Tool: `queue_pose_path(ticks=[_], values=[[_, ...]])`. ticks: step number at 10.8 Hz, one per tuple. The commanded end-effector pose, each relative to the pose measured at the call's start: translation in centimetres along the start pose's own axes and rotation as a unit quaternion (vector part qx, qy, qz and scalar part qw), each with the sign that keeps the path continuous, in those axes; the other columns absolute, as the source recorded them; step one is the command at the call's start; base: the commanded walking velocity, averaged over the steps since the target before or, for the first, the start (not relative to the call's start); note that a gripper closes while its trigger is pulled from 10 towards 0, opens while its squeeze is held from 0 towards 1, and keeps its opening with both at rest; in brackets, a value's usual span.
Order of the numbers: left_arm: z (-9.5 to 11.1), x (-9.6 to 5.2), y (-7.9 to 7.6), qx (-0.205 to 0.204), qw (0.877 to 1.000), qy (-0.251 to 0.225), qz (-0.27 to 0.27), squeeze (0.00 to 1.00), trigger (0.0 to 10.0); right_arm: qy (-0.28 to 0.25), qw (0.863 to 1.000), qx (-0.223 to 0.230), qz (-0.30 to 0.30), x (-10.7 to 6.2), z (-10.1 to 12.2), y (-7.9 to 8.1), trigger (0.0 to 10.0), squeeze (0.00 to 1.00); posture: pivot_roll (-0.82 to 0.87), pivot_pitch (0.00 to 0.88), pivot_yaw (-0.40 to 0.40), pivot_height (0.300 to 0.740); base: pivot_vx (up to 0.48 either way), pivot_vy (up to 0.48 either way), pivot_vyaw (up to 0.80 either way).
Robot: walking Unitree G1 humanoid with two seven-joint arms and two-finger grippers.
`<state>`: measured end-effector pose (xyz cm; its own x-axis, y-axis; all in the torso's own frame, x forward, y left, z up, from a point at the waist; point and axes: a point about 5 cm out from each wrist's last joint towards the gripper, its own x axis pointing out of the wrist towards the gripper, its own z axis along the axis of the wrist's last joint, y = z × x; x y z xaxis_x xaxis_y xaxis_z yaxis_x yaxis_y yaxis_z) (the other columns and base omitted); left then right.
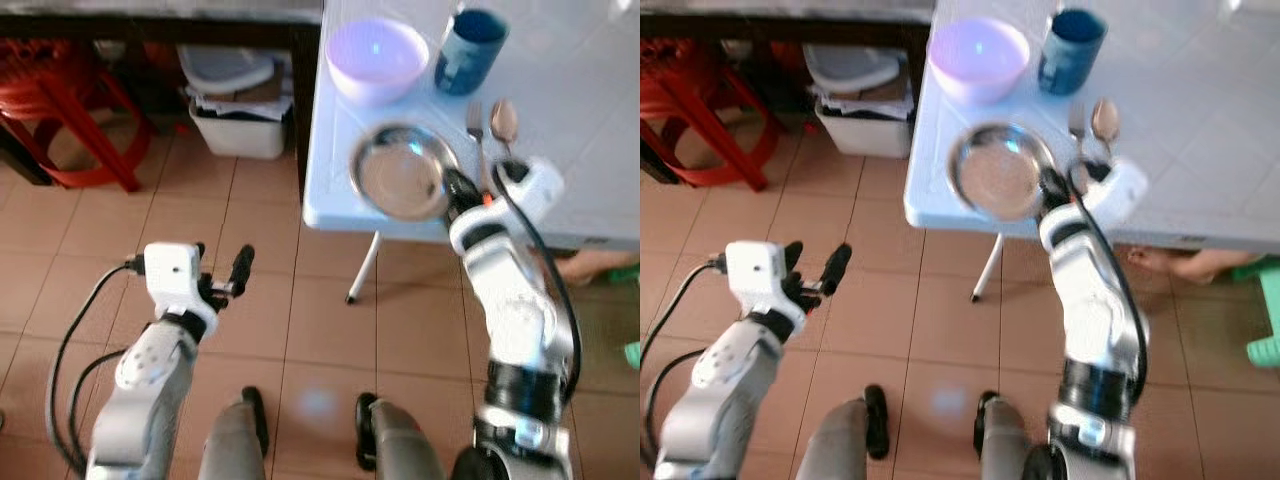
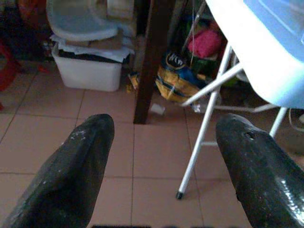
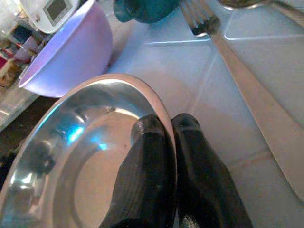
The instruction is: Setting the table
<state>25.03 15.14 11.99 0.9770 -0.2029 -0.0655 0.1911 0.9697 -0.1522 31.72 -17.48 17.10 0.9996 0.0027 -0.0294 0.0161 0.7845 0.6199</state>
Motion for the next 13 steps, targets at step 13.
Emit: queue_pose_path(ticks=[13], values=[[0.7, 3.0, 0.0, 0.033, 0.997, -0.067, 0.02, 0.0, 10.0, -0.125, 0.947, -0.284, 0.078, 0.1, 1.2, 2.2, 0.0, 0.0, -0.07, 0.137, 0.014, 0.74, 0.237, 0.241, 0.0]])
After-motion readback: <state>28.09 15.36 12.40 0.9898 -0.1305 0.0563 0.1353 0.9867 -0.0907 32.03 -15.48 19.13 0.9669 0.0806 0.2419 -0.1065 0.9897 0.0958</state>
